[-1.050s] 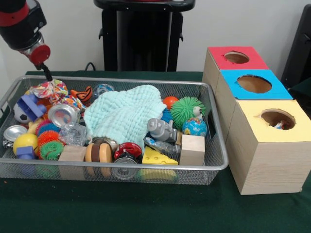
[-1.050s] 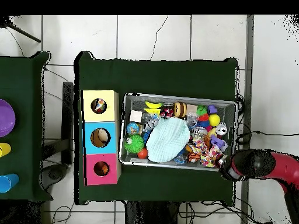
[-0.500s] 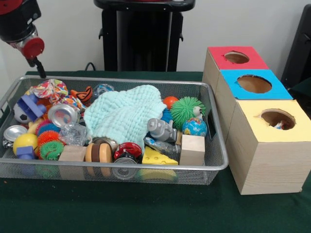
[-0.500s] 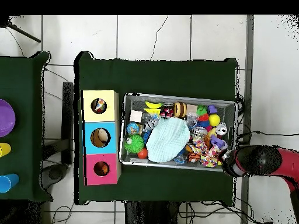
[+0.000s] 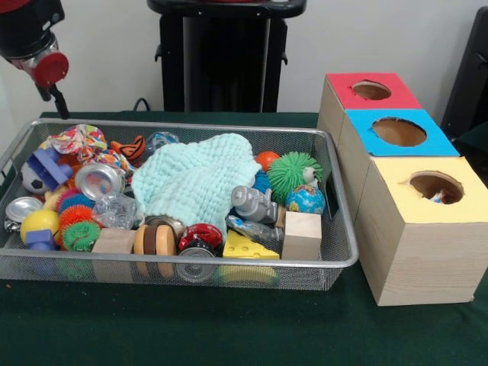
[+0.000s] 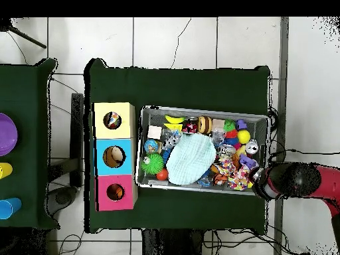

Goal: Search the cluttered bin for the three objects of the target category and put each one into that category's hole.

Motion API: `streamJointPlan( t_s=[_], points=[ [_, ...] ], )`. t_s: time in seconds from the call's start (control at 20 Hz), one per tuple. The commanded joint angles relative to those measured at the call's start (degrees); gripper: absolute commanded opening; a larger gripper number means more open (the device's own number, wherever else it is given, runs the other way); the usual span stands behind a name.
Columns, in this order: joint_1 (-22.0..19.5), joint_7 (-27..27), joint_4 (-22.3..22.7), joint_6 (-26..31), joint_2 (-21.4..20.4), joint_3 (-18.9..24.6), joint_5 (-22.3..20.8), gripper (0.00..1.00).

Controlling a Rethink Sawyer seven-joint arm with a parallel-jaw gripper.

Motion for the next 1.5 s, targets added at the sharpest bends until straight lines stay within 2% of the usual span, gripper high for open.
streamJointPlan(
  t_s=[0.05, 0.2, 0.35, 0.55, 0.6, 1.15, 1.35, 1.5],
  points=[
    [0.7, -12.5, -1.6, -4.3, 0.5, 1.9, 1.2, 1.00],
    [0.7, -12.5, -1.5, -4.3, 0.1, 1.7, 1.2, 1.00],
    [0.4, -10.4, 1.4, -4.4, -2.9, 1.7, 2.4, 1.00],
    [-0.4, -6.1, 8.0, -9.0, -9.5, 1.7, 3.3, 1.00],
    [-0.5, -6.0, 8.6, -8.9, -10.1, 1.6, 3.8, 1.00],
    [1.6, -6.6, 7.1, -6.1, -10.8, -0.6, 6.2, 1.00],
    [2.5, -6.3, 7.2, -5.0, -12.3, -0.8, 7.0, 1.00],
    [2.5, -7.7, 5.9, -3.7, -11.6, -0.8, 7.4, 1.00]
  ],
)
